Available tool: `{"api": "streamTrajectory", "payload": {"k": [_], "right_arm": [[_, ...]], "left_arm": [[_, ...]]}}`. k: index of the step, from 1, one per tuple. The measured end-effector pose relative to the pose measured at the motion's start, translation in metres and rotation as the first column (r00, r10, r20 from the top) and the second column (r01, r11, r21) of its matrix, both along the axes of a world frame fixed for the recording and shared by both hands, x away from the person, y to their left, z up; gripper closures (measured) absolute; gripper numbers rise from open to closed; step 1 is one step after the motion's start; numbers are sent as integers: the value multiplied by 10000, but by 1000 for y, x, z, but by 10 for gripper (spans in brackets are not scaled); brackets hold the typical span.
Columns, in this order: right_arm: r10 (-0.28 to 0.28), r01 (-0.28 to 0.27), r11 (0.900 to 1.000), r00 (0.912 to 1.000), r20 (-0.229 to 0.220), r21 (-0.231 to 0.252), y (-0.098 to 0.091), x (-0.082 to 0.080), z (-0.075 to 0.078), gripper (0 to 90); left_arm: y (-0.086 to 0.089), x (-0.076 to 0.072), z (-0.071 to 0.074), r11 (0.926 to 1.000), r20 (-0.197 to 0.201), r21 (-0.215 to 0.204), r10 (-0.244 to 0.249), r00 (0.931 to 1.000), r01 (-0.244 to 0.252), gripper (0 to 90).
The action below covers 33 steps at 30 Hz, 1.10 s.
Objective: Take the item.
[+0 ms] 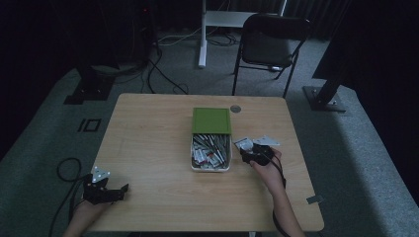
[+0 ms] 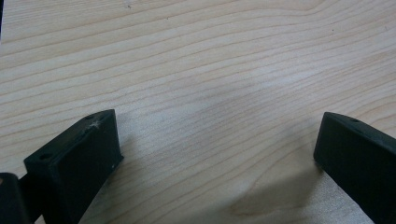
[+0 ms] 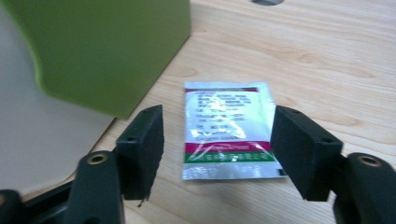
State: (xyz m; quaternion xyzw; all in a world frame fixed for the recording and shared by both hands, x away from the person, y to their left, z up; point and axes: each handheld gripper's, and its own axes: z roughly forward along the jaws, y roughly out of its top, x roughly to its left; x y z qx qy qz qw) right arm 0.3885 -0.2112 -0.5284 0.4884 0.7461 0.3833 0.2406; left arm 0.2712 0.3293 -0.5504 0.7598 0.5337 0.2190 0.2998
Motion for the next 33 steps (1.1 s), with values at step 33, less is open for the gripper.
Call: {"api": "streamTrajectory", "payload": {"k": [33], "right_arm": [[-2218,2208,9751,9718,-802,-201,-74,-32,-14,170]], "left_arm": [[0,0,0,10000,-1,0,3,10000,-3,13]]}}
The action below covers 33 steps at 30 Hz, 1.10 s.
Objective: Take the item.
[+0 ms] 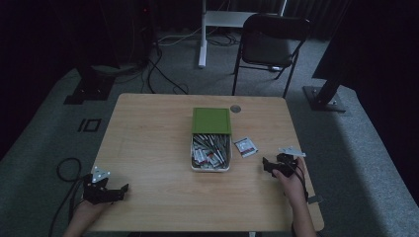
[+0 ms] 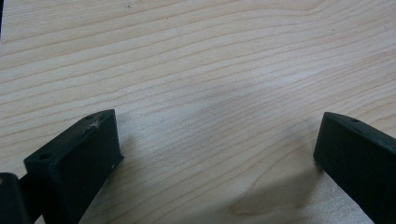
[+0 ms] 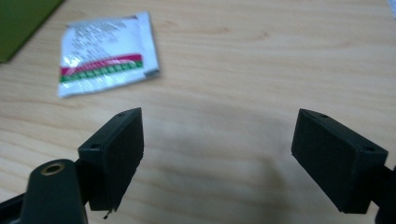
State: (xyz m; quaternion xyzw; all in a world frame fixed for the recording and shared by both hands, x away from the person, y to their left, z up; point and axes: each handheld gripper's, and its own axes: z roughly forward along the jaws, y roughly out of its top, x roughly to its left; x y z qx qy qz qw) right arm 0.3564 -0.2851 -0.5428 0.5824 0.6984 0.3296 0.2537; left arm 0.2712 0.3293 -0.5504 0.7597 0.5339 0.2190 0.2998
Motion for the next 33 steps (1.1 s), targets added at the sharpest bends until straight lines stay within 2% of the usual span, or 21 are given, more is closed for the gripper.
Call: {"api": "streamTrajectory", "payload": {"k": [2,12,14,20,26,29,33], "right_arm": [[-20,20,10000,10000,-97,17,-3,-4,-2,170],[-783,787,9968,9964,-319,115,-17,-21,-6,170],[-1205,1214,9925,9915,-495,153,-22,-25,-7,171],[-1564,1572,9875,9862,-537,109,-28,-35,-9,170],[-1632,1643,9863,9853,-510,178,-29,-47,-10,167],[-1569,1565,9876,9865,-473,-133,-28,-53,-12,139],[-1583,1577,9873,9866,-388,-177,-27,-57,-13,138]], "left_arm": [[0,0,0,10000,1,-1,-1,10000,1,13],[0,0,0,10000,0,0,2,10000,-2,13],[0,0,0,10000,1,-1,-3,10000,3,13],[0,0,0,10000,2,0,-3,10000,3,13],[0,0,0,10000,-11,19,-14,10000,14,13],[0,0,0,10000,-5,21,-16,10000,16,13],[0,0,0,10000,-7,22,-18,10000,18,13]]}}
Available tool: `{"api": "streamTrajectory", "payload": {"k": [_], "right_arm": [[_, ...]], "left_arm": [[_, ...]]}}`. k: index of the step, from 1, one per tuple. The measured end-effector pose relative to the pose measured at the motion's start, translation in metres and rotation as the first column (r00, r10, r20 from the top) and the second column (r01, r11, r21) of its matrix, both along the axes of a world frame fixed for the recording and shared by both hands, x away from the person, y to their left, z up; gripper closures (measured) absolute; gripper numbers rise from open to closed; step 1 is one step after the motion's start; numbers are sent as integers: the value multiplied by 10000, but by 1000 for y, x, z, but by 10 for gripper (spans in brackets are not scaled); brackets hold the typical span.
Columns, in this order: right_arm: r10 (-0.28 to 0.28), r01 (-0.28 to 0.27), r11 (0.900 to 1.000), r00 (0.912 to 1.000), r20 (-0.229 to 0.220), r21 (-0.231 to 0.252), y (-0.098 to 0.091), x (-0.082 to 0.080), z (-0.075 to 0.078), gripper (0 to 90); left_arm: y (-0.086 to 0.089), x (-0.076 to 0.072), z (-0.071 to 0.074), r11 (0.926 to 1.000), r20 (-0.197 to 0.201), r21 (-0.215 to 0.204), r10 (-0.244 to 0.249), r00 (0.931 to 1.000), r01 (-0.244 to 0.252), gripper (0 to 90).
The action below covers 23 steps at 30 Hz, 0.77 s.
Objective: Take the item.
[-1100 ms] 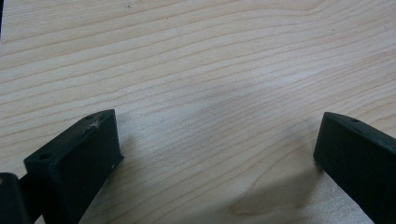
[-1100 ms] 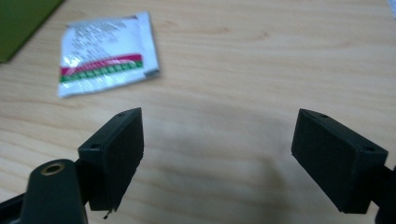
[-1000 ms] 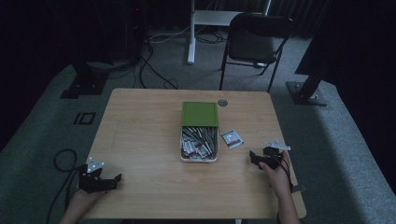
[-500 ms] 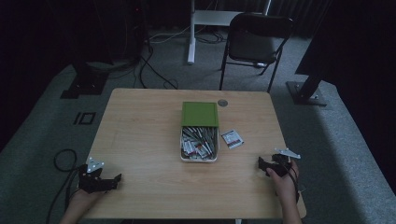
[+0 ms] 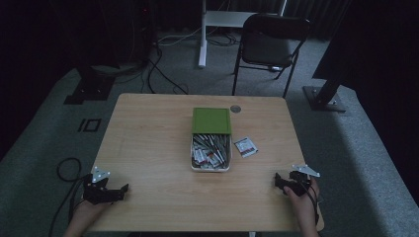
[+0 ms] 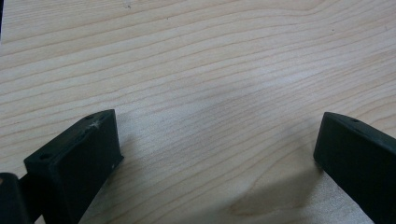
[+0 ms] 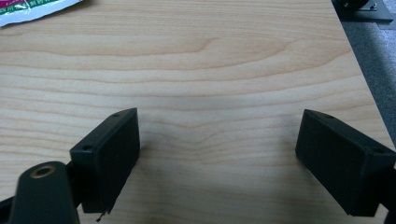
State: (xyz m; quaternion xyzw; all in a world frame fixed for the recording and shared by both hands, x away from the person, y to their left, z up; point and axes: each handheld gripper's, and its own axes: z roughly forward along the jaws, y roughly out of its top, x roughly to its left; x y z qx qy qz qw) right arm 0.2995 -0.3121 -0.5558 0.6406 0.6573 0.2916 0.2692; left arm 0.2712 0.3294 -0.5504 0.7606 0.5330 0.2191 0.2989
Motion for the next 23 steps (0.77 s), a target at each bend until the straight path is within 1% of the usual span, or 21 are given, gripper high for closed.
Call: {"api": "streamTrajectory", "payload": {"k": [2,3,7,23], "right_arm": [[-21,21,10000,10000,9,-63,1,-1,0,139],[-56,56,10000,10000,4,4,2,-2,0,138],[-70,70,10000,10000,3,16,3,-4,0,137],[-28,28,10000,10000,-21,17,3,-3,0,124]], "left_arm": [[0,0,0,10000,3,-3,1,10000,-1,13],[0,0,0,10000,2,-1,0,10000,0,13],[0,0,0,10000,13,-6,3,10000,-3,13],[0,0,0,10000,19,-9,3,10000,-3,13]]}}
